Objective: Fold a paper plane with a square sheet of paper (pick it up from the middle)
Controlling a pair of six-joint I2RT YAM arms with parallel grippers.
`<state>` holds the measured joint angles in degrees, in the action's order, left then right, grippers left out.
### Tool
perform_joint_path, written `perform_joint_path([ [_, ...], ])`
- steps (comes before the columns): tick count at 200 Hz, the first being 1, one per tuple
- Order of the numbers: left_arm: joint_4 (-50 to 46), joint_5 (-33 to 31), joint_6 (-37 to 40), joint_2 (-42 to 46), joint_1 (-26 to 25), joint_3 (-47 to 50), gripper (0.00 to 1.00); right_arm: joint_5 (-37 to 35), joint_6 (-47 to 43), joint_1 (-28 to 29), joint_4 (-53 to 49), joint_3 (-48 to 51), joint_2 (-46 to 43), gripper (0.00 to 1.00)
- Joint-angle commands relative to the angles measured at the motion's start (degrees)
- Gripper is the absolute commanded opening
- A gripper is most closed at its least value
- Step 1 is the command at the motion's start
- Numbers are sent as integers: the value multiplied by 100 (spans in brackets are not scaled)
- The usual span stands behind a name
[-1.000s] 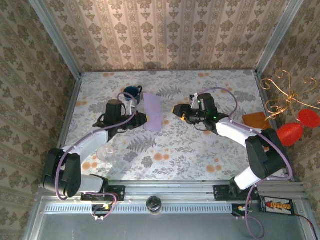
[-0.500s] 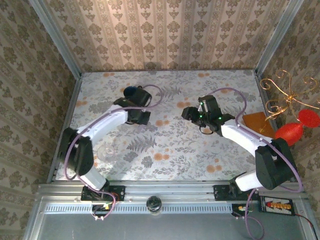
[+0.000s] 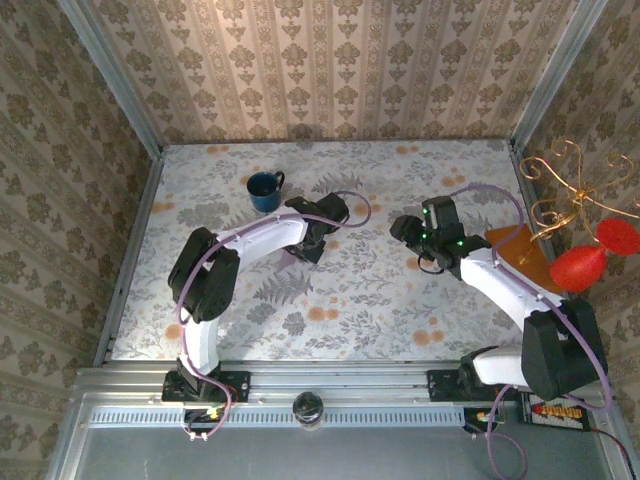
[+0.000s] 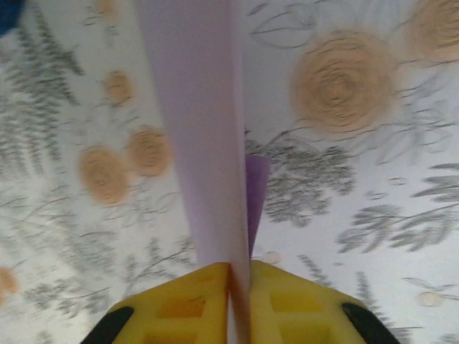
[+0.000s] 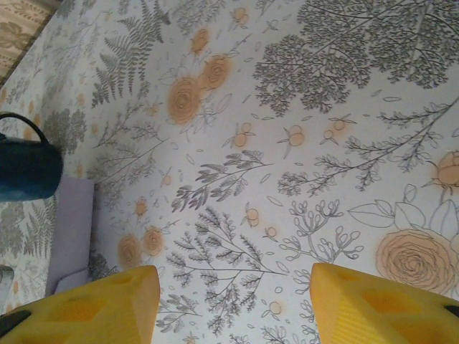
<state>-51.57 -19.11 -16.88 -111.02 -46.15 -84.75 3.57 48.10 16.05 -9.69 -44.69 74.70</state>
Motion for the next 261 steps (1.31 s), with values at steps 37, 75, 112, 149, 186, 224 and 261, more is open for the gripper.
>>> perform_joint_path([
  [37, 1156, 2442, -355, 135, 148, 404, 33, 157, 112, -80, -94, 57, -118, 57],
  [75, 2124, 3440, -664, 1015, 551, 1102, 51, 668, 86, -12, 3, -35, 214, 57],
  [112, 2767, 3625, -1187, 2100, 1368, 2052, 61, 758, 144, 760, 84, -446, 927, 57],
  [149, 3126, 3626, -1568, 3092, 2430, 3077, 76, 886, 314, 1698, 353, -1174, 1915, 53],
  [186, 3147, 3656, -1674, 3769, 3168, 3799, 89, 1007, 380, 2261, 311, -2110, 2935, 46],
  [224, 3120, 3837, -1730, 4037, 3495, 4073, 100, 948, 470, 2420, -125, -2858, 3698, 38],
  [261, 3125, 4065, -1636, 3902, 3516, 4013, 100, 945, 317, 2438, -466, -3224, 4073, 38],
])
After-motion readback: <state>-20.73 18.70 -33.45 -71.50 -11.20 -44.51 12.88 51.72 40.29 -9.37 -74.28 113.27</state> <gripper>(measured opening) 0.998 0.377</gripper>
